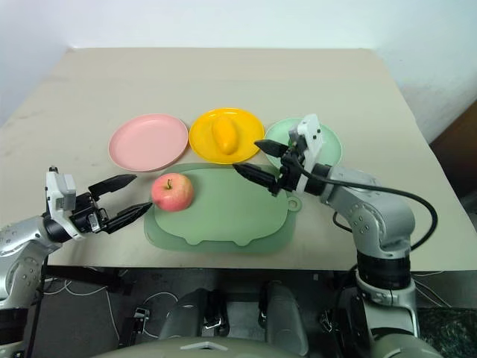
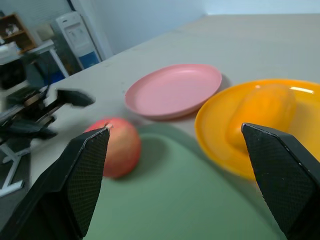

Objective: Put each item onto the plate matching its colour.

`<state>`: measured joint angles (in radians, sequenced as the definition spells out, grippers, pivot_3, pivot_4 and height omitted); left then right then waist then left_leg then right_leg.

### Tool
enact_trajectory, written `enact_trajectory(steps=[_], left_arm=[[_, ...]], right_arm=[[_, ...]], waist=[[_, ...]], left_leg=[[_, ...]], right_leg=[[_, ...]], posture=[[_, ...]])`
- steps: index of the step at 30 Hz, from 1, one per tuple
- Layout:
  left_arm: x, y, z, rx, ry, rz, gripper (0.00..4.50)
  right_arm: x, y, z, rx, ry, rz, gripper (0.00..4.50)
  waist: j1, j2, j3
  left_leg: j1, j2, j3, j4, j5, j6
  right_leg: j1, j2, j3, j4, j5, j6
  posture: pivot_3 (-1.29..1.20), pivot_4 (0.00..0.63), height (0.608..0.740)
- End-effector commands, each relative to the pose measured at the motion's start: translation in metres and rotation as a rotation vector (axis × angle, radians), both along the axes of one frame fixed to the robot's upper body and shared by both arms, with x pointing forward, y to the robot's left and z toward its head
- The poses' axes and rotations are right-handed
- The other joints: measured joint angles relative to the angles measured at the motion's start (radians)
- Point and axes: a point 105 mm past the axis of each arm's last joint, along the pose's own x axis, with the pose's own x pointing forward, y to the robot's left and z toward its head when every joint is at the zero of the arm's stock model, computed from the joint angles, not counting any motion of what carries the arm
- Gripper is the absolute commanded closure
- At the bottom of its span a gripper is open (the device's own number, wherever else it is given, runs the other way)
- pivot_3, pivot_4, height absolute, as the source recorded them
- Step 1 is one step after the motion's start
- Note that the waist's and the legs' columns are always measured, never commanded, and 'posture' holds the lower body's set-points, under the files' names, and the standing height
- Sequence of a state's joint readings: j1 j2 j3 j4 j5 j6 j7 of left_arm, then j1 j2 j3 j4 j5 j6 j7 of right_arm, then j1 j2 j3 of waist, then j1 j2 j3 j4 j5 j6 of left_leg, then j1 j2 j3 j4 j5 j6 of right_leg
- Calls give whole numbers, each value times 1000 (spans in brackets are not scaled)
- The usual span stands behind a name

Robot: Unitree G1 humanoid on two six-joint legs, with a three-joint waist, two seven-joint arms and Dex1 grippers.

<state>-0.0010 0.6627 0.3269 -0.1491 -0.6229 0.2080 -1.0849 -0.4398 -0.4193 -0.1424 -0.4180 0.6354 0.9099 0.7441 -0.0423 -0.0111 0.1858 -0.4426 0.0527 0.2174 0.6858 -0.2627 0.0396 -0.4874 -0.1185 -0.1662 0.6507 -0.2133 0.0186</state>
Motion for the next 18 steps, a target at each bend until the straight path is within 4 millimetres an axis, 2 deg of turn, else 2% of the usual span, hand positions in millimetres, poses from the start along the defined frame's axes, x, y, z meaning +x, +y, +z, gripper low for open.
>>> enact_trajectory(steps=[1, 6, 12, 18], left_arm=[[3, -2, 6, 0, -36, -15, 0], [9, -10, 1, -5, -21, -39, 0], [19, -21, -2, -9, -21, -81, 0], [29, -34, -14, 15, 13, -134, 0]], right_arm=[[-14, -3, 9, 5, -68, 27, 20], [-23, -4, -10, -97, -66, 27, 20], [-20, -2, -8, -104, -90, 1, 20], [-11, -6, 1, -125, -114, -49, 20]], waist=[[0, 0, 0], [7, 0, 0], [7, 0, 0], [8, 0, 0]], left_leg=[[0, 0, 0, 0, 0, 0], [0, 0, -2, 0, 0, 1], [1, 0, -2, 1, 0, 1], [1, -1, -2, 1, 0, 1]], right_leg=[[1, 0, 0, -1, 0, 0], [2, 0, -1, -3, 0, 0], [4, 0, -1, -3, 0, 0], [4, 0, -2, -3, 0, 0]], posture=[[0, 150, 696], [0, 150, 696], [0, 150, 696], [0, 150, 696]])
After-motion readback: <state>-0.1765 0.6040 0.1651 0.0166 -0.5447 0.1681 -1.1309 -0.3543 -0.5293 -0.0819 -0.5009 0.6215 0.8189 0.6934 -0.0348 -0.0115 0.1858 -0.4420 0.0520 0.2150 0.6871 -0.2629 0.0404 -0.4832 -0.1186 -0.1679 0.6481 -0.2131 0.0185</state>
